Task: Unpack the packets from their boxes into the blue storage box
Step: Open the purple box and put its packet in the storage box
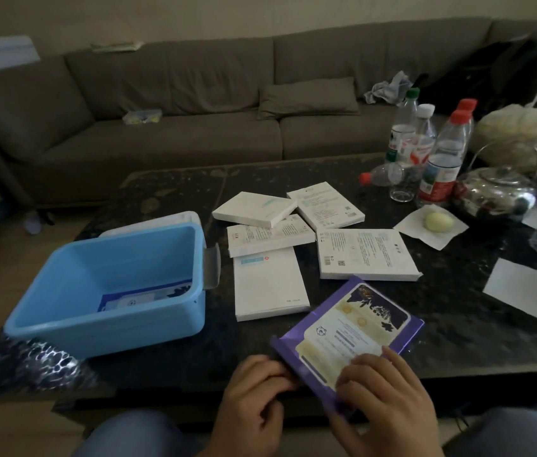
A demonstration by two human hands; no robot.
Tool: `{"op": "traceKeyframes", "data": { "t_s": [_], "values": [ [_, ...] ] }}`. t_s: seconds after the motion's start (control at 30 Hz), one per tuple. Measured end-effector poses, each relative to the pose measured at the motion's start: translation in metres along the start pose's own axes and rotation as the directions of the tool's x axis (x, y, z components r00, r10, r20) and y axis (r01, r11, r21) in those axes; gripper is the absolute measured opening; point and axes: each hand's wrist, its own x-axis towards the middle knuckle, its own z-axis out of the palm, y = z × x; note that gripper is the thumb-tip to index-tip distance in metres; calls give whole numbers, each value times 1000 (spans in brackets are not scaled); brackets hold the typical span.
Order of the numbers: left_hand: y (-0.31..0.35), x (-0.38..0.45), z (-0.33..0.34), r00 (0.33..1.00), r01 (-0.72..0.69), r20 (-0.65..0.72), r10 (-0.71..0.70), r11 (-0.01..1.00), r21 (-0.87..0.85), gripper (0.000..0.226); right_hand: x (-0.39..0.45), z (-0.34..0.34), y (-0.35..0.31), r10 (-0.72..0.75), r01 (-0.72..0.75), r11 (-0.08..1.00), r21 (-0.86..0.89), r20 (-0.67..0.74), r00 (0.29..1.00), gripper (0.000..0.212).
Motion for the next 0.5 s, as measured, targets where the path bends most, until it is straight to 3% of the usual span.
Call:
{"op": "traceKeyframes", "data": {
  "t_s": [0.13,0.3,0.5],
  "values": [
    [16,26,5,996,-83,-25,82,995,-57,29,16,-10,-4,169,-160,977,144,-52,984,33],
    [34,72,3,978,-209,-9,209,978,-26,18,50,-35,-3,475,-391,809,439,-96,875,35],
    [44,100,5,968,-223,142,206,968,116,33,70,-51,5,569,-453,698,555,-47,821,27]
  ]
}}
